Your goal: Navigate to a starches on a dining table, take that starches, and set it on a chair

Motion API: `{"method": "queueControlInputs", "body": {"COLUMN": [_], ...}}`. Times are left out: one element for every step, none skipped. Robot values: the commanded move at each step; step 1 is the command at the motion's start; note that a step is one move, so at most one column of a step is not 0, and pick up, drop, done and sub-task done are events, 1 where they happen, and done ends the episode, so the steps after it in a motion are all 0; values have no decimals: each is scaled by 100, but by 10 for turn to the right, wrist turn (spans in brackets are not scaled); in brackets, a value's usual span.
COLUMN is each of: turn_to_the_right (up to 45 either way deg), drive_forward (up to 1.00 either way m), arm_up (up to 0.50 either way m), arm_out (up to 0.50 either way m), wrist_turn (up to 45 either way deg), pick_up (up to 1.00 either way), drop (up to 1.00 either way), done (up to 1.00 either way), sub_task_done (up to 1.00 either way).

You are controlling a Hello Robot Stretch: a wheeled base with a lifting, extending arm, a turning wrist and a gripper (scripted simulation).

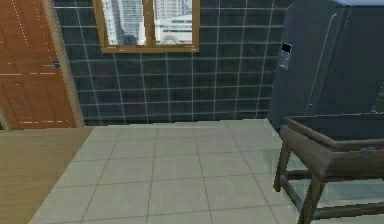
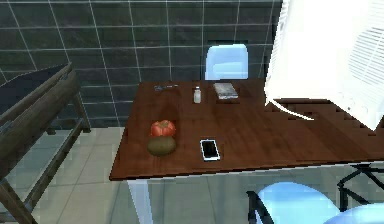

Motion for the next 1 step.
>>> {"method": "queueControlInputs", "body": {"turn_to_the_right": [0], "drive_forward": [0], "arm_up": [50], "arm_out": [0], "wrist_turn": [0], "pick_up": [0], "drop": [0], "done": [0], "sub_task_done": [0]}}
